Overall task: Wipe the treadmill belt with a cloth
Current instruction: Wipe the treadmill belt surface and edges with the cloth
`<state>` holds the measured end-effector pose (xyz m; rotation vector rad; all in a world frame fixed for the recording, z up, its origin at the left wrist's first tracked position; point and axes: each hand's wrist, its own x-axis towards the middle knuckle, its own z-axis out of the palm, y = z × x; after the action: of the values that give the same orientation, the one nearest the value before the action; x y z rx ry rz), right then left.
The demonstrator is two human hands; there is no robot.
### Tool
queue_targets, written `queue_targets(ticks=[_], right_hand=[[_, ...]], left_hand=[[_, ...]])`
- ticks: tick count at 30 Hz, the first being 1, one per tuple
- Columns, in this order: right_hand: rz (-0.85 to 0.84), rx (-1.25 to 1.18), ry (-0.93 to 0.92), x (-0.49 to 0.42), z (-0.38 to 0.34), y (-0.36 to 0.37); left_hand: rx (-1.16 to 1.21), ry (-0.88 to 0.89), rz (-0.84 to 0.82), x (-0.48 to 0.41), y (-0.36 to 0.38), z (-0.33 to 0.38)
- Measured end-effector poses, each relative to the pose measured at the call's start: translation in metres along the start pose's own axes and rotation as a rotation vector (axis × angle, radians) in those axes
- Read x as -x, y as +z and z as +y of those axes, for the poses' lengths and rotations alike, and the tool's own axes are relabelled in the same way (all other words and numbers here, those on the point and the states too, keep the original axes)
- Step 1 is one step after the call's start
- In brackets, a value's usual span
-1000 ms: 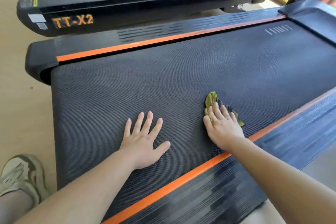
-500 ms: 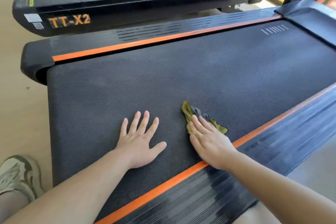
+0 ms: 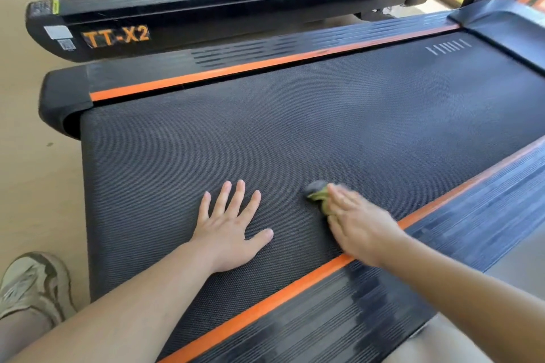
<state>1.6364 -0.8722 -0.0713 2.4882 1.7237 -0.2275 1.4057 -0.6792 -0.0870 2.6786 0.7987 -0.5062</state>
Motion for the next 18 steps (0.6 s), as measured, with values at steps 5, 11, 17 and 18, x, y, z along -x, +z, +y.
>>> queue_targets(ticks=[5,11,17,18], right_hand=[[-0.107,-0.176,0.481,-0.012,0.037,-0.013],[-0.04,-0.232,0.057,0.001,-0.077,-0.01],[-0.12,-0.201,0.239,-0.006,-0.058,-0.006],[-0.125,-0.223,0.287,-0.01,-0.061,-0.005]], left_hand=[[-0.005,-0.006,0.008,0.0,0.002,0.0],[0.022,-0.015,-0.016,-0.003,-0.003,0.004],[0.01,0.021,0.052,0.017,-0.021,-0.022],[0.0,-0.026,0.08,0.027,-0.017,-0.029]])
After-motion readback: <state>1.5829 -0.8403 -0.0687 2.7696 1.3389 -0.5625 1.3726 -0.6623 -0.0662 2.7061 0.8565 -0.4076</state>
